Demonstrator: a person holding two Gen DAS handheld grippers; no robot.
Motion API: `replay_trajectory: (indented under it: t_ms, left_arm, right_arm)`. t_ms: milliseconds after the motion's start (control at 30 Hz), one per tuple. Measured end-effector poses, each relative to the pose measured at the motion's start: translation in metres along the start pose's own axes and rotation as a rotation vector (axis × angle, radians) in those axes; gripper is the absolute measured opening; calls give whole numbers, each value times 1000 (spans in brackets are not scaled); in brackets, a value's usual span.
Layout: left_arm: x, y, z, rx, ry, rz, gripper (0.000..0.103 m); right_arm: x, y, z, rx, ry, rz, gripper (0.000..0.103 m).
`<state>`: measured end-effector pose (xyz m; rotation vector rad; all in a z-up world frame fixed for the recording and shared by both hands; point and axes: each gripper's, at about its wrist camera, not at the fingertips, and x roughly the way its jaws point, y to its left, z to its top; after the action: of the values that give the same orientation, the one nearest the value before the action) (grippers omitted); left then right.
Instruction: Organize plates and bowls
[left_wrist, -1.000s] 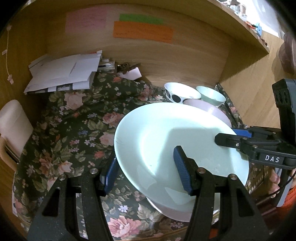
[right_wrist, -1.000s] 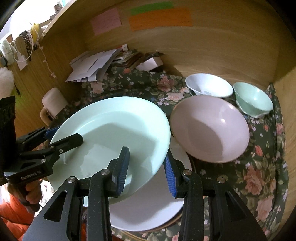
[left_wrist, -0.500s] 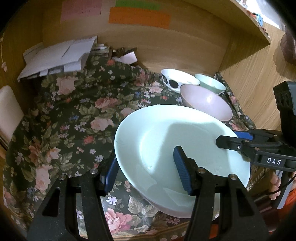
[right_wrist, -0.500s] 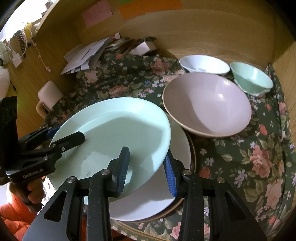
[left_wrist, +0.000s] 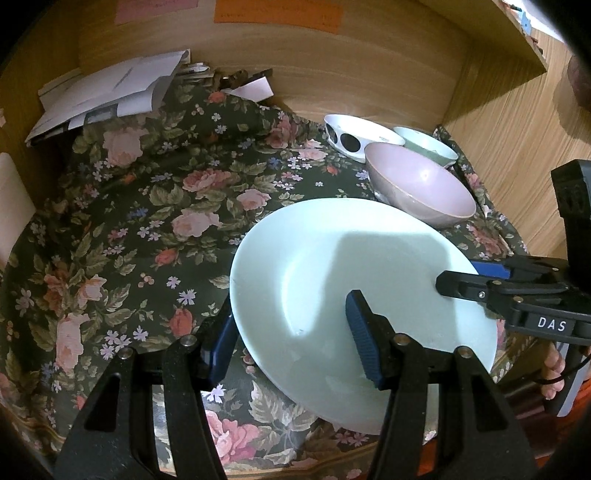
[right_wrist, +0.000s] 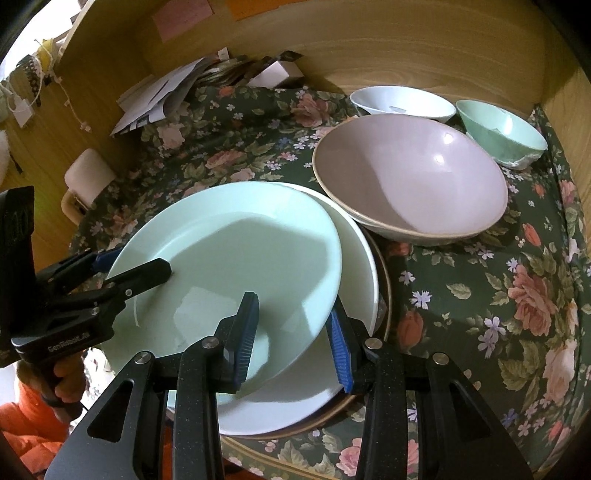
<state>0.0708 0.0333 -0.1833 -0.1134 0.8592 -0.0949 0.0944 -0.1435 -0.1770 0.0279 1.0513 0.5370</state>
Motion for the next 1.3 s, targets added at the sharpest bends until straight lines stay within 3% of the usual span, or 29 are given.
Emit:
replay_trajectory:
  t_ms: [1000,1300]
  left_arm:
    - [17,-5,-4,15,54,4,57]
    - [-2,-4,17,34,-5,15,59]
  right_arm:
    - [-15,-7,-8,13,-12,-30,34]
    - [-46,-16,3,21,-113,-95,35]
